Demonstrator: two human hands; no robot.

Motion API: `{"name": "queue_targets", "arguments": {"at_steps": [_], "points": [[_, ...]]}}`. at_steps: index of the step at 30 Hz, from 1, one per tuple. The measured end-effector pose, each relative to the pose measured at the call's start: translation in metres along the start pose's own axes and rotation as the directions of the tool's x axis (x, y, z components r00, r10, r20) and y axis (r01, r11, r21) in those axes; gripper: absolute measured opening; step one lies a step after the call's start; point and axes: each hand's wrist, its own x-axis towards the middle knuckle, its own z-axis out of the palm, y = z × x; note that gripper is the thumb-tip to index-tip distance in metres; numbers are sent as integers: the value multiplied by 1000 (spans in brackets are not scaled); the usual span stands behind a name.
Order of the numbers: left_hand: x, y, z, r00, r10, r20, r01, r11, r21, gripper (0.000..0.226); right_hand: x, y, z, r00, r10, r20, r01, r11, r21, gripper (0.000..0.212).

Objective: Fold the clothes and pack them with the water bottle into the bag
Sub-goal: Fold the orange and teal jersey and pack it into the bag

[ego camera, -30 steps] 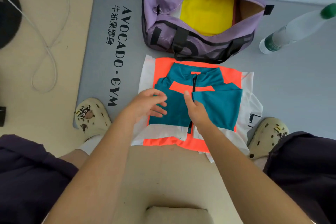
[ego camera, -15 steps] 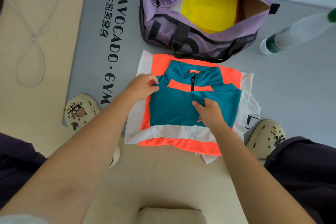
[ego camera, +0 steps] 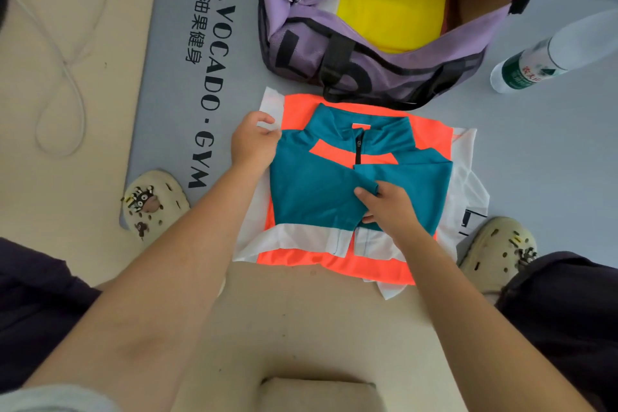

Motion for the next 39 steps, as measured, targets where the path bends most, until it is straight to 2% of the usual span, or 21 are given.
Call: {"name": "queue_targets", "arguments": {"at_steps": [3, 5, 6, 8, 10, 11, 17, 21, 24, 28, 32, 35, 37, 39], "points": [[-3, -7, -8, 998, 48, -36, -45, 994, 102, 19, 1, -4, 3, 1000, -25, -6, 25, 999, -28, 30], [-7, -7, -9, 991, 136, -13, -130, 968, 216, 21, 2, -9, 5, 999, -38, -19, 38, 999, -25, 34], [-10, -6, -9, 981, 190, 45, -195, 944, 267, 21, 2, -10, 6, 998, -50, -36, 49, 998, -37, 36], [-16, -2, -6, 934, 242, 263, -322, 889, 326, 24, 2, -12, 7, 995, -73, -68, 69, 996, -60, 35], [-20, 0, -1, 874, 206, 441, -398, 823, 405, 33, 1, -12, 6, 994, -80, -72, 75, 995, -67, 33], [-20, -1, 1, 866, 184, 465, -409, 797, 445, 34, 1, -12, 5, 994, -78, -73, 73, 995, -70, 34], [-11, -8, -1, 893, 212, 398, -401, 776, 486, 6, 2, -11, -2, 989, -85, -122, 66, 986, -153, 33], [-1, -11, -11, 898, 255, 358, -411, 773, 483, 8, 5, -17, 2, 991, -94, -93, 80, 987, -139, 38], [3, -13, -14, 911, 253, 326, -389, 792, 470, 6, 8, -21, 4, 991, -86, -104, 74, 991, -114, 30], [2, -19, -13, 909, 210, 361, -368, 810, 456, 10, 13, -22, 4, 984, -81, -156, 59, 989, -139, 24], [3, -23, -12, 931, 235, 280, -348, 805, 481, 7, 18, -23, 6, 977, -98, -187, 59, 977, -205, 31], [-12, -18, -6, 946, 257, 198, -319, 850, 420, 19, 16, -22, 2, 970, -130, -204, 84, 972, -218, 34], [-33, -10, 7, 948, 269, 172, -313, 889, 333, 21, 11, -16, -9, 950, -150, -274, 98, 976, -194, 33], [-60, -1, 27, 928, 290, 233, -346, 903, 256, 19, 4, -6, -29, 900, -157, -406, 88, 979, -184, 31]]}}
